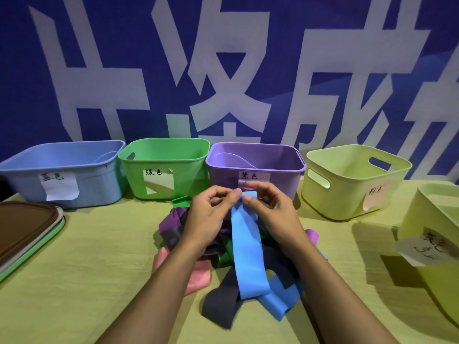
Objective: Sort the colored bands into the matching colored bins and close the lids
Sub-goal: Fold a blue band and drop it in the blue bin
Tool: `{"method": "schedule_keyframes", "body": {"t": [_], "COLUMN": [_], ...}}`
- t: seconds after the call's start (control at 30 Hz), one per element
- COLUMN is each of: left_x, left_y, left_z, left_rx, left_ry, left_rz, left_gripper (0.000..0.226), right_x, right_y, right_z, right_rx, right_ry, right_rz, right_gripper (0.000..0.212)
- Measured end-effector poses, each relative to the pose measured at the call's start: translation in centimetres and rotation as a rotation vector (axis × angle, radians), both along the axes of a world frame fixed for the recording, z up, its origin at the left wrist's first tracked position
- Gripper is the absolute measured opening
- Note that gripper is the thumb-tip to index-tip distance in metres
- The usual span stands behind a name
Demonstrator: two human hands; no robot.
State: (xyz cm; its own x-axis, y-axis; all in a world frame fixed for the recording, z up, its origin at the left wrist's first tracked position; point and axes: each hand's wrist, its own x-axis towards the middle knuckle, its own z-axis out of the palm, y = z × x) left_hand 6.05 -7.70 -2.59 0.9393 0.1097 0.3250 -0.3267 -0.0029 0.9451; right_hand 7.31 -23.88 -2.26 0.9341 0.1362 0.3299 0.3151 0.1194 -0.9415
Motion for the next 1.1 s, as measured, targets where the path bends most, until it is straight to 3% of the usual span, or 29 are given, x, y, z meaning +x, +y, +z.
{"method": "schedule_keyframes", "body": {"t": [0.2, 0.33, 0.57, 0.77, 0.93, 1.0, 1.1], "left_x": [-0.05, 0.04, 0.27, 0.09, 0.12, 0.21, 0.24], "left_y": [-0.09, -0.12, -0.01, 0.04, 0.01, 0.03, -0.01], "left_z": [-0.02, -0.06, -0.22, -0.24, -0.16, -0.2, -0.19], "left_rx": [0.014, 0.0, 0.006, -0.013, 0.013, 0.015, 0.023], "left_ry": [-0.046, -0.072, -0.081, 0.054, 0.038, 0.021, -0.006], "left_rz": [-0.036, -0.036, -0.032, -0.029, -0.015, -0.013, -0.006], "left_gripper": [0.017, 0.016, 0.018, 0.037, 0.042, 0.035, 0.025], "right_x": [-0.48, -0.23, -0.2, -0.3, -0.34, -0.41, -0.52], "right_y": [0.0, 0.03, -0.08, -0.04, -0.11, -0.09, -0.04], "right_z": [0.73, 0.59, 0.4, 0.3, 0.27, 0.41, 0.6], "right_rx": [-0.041, -0.071, -0.036, -0.004, -0.026, -0.037, -0.019], "right_ry": [0.11, 0.063, 0.016, -0.02, -0.028, -0.009, 0.084], "right_rz": [-0.084, -0.132, -0.071, -0.011, -0.02, -0.031, -0.03], "right_gripper": [0.033, 0.048, 0.014, 0.006, 0.005, 0.008, 0.032]}}
